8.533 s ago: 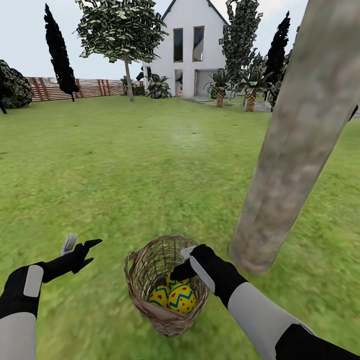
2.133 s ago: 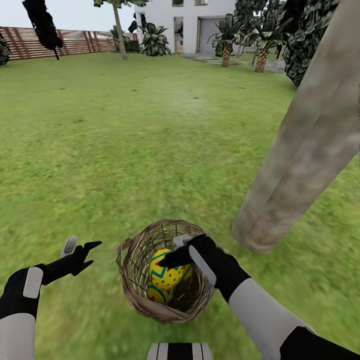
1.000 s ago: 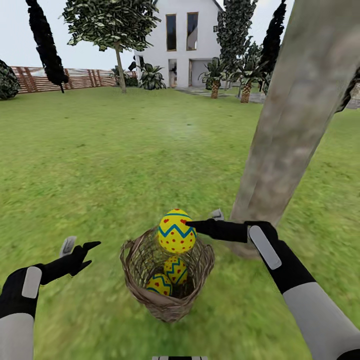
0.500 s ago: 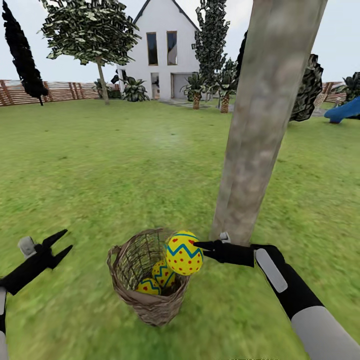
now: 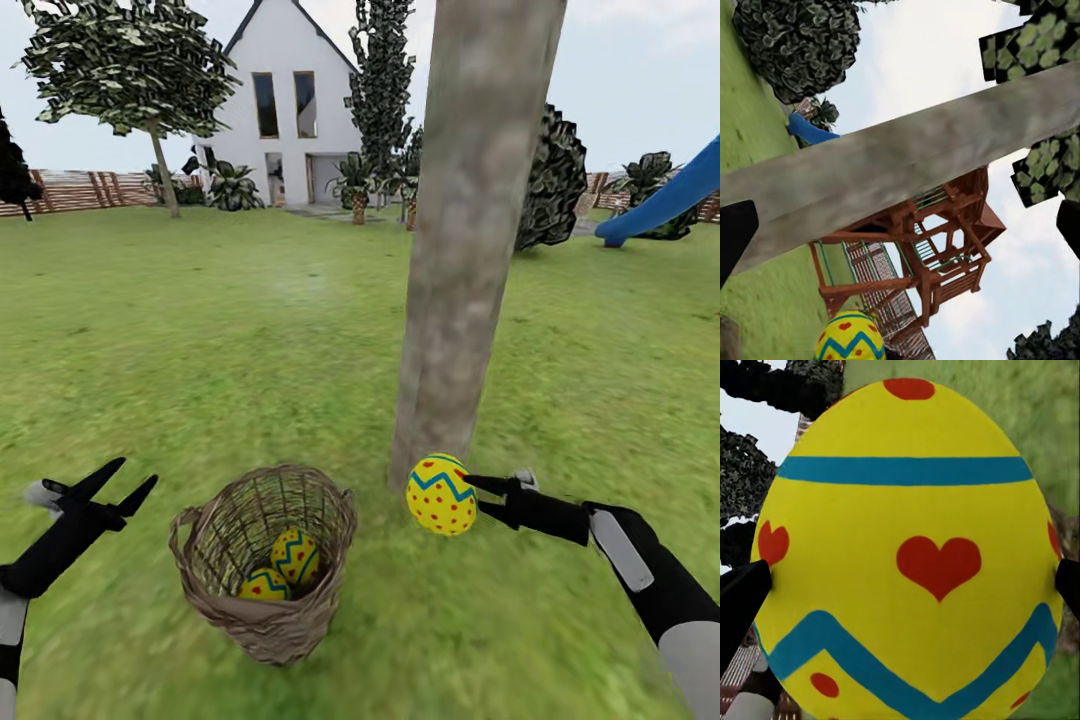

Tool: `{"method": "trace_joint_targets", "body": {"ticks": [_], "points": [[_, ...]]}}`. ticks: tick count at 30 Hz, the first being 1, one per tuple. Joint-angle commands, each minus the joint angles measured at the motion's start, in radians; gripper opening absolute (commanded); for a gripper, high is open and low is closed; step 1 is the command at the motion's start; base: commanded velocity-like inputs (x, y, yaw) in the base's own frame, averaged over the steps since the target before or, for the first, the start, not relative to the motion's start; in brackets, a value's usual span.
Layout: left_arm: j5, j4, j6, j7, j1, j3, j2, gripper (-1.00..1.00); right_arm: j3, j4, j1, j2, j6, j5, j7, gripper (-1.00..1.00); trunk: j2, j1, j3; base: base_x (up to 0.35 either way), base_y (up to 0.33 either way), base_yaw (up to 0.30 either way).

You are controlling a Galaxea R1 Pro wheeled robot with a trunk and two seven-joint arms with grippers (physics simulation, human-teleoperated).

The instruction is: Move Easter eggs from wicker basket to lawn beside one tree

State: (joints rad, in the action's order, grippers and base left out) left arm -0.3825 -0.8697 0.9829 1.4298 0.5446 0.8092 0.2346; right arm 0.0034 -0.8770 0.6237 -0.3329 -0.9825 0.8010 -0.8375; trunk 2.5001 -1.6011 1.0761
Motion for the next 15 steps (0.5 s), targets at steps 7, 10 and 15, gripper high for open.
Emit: {"method": "trace_joint_targets", "body": {"ticks": [7,10,15], "points": [[0.001,-0.080,0.008,0.002,0.000,-0.192,-0.060,1.00,-0.010,0.155,0.000,-0.002,0.176,-0.175,0.012,-1.00,0.000,0.000,-0.002,0.024,-0.282,-0.060],[0.000,-0.082,-0.001,0.004,0.000,-0.200,-0.075,1.00,-0.007,0.190,0.000,0.002,0.199,-0.267,0.022,-1.00,0.000,0.000,-0.002,0.005,-0.018,0.000],[-0.003,-0.074,-0.002,0.006,0.000,-0.199,-0.083,1.00,-0.005,0.197,-0.001,0.003,0.256,-0.335,0.048,-1.00,-0.007,0.005,-0.013,0.000,-0.001,0.033]]}}
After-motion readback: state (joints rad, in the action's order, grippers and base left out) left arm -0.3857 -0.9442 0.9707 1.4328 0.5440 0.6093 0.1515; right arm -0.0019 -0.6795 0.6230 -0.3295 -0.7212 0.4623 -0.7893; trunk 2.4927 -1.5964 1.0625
